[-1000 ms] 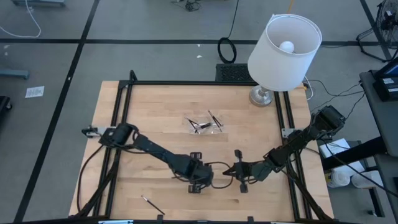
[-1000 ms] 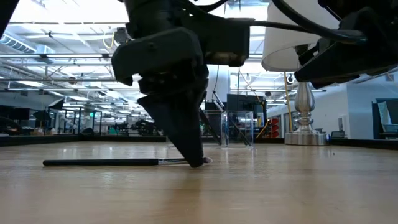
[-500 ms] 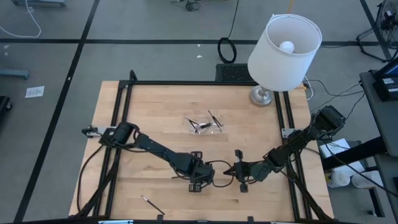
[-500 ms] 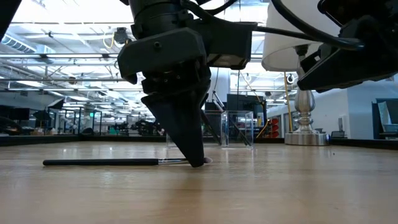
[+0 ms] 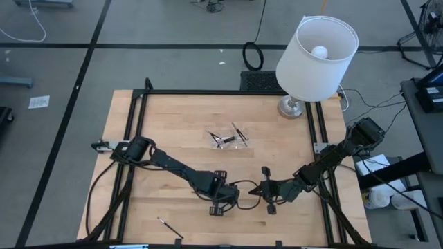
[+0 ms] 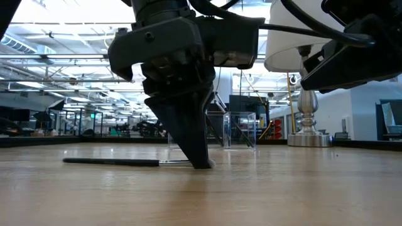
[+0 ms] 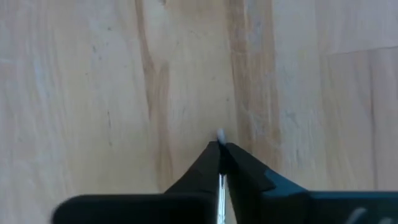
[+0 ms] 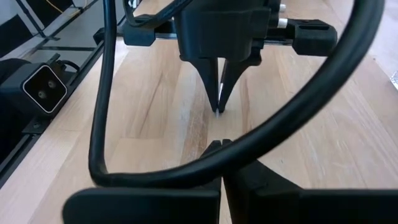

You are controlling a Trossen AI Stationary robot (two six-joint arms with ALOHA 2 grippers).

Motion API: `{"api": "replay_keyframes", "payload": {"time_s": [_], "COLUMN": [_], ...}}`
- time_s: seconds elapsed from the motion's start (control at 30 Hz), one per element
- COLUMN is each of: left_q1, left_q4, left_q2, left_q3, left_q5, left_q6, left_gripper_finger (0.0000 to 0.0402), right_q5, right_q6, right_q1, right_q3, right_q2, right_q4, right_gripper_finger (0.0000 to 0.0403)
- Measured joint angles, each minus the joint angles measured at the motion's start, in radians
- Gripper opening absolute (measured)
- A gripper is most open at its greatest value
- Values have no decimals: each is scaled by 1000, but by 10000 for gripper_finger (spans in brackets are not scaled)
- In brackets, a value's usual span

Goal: Pick & Place Makeup Supplies
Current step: Put the makeup brush into the transparent organizer

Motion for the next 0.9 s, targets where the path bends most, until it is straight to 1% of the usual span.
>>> {"api": "replay_keyframes", "payload": {"time_s": [0.07, 0.23, 0.4, 0.6, 0.73, 0.9], "left_q1": [0, -8, -24, -35, -36, -36], "left_q4": [0, -6, -15, -34, -14, -19], "left_q2": [0, 0, -20, -88, -167, -231], "left_q3": [0, -1, -5, -13, -8, -11], "left_q5": [0, -3, -58, -107, -162, -195], "left_q6": [8, 31, 43, 52, 60, 81], "left_gripper_finger": [11, 6, 4, 1, 1, 0], "right_q5": [0, 0, 3, 2, 2, 2], "right_q6": [0, 0, 0, 0, 0, 0], "right_q1": [0, 0, 0, 0, 0, 0], "right_q3": [0, 0, 0, 0, 0, 0], "right_q2": [0, 0, 0, 0, 0, 0], "right_q4": [0, 0, 0, 2, 8, 7], "right_gripper_finger": [0, 0, 0, 0, 0, 0]}}
